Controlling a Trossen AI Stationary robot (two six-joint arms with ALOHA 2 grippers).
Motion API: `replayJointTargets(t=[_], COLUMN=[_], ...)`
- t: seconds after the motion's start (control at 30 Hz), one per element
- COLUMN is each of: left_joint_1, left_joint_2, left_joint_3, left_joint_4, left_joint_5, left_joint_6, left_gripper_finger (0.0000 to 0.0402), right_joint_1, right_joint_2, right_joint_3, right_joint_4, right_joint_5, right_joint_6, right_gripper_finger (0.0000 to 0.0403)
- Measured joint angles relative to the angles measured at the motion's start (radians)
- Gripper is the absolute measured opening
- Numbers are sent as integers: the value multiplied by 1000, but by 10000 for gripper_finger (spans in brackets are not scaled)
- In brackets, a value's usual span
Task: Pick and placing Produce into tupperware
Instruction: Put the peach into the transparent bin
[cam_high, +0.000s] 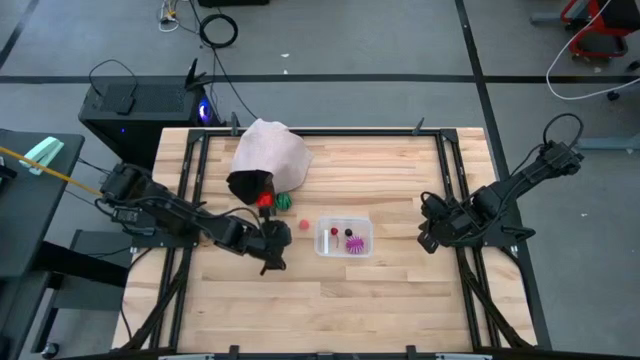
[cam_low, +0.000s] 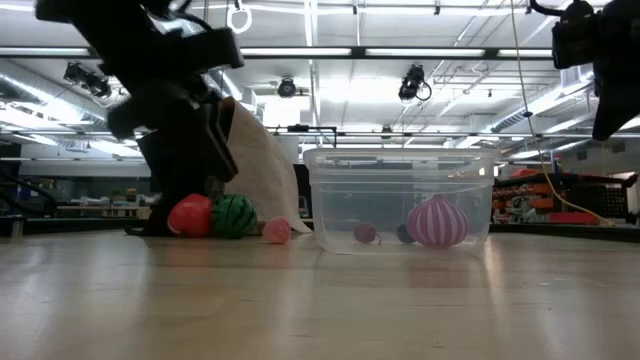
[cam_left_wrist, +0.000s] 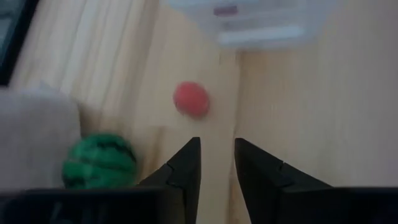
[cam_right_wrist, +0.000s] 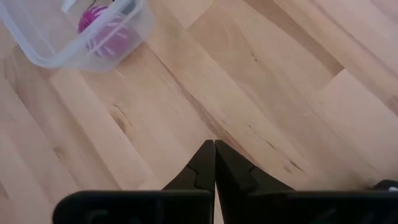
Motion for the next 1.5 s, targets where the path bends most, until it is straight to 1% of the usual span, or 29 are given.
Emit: replayJointTargets(t=[0.1, 0.2, 0.33, 0.5, 0.6, 0.73, 0.87, 1.03, 1.1, 1.23, 1.4, 1.5], left_joint_1=[40, 85, 141, 183, 213, 259, 302, 309, 308, 308, 314, 334], left_joint_2=[17, 26, 27, 27, 27, 27, 28, 39, 55, 131, 227, 260], left_joint_3=[-1, -1, 5, 36, 64, 101, 113, 115, 130, 211, 345, 378], left_joint_4=[34, 44, 48, 51, 29, -46, -82, -77, -100, -167, -245, -300], left_joint_5=[21, 89, 202, 266, 321, 363, 433, 478, 492, 499, 498, 500], left_joint_6=[65, 116, 124, 202, 250, 257, 288, 343, 349, 360, 409, 424], left_gripper_finger=[130, 148, 177, 210, 223, 226, 218, 209, 209, 213, 219, 219], right_joint_1=[0, 0, 0, 0, 0, 0, 0, 0, 0, 0, 0, 0], right_joint_2=[0, 0, 0, 0, 0, 0, 0, 1, 0, 0, 0, 0], right_joint_3=[0, 0, 0, 0, 0, 0, 0, 0, 0, 0, 1, 1], right_joint_4=[10, 17, 39, 46, 46, 47, 49, 49, 49, 49, 49, 49], right_joint_5=[4, 13, 14, 16, 26, 36, 42, 43, 45, 53, 54, 53], right_joint_6=[25, 45, 46, 52, 52, 52, 52, 44, 44, 43, 42, 43], right_gripper_finger=[11, 12, 13, 12, 12, 12, 11, 11, 11, 12, 13, 13])
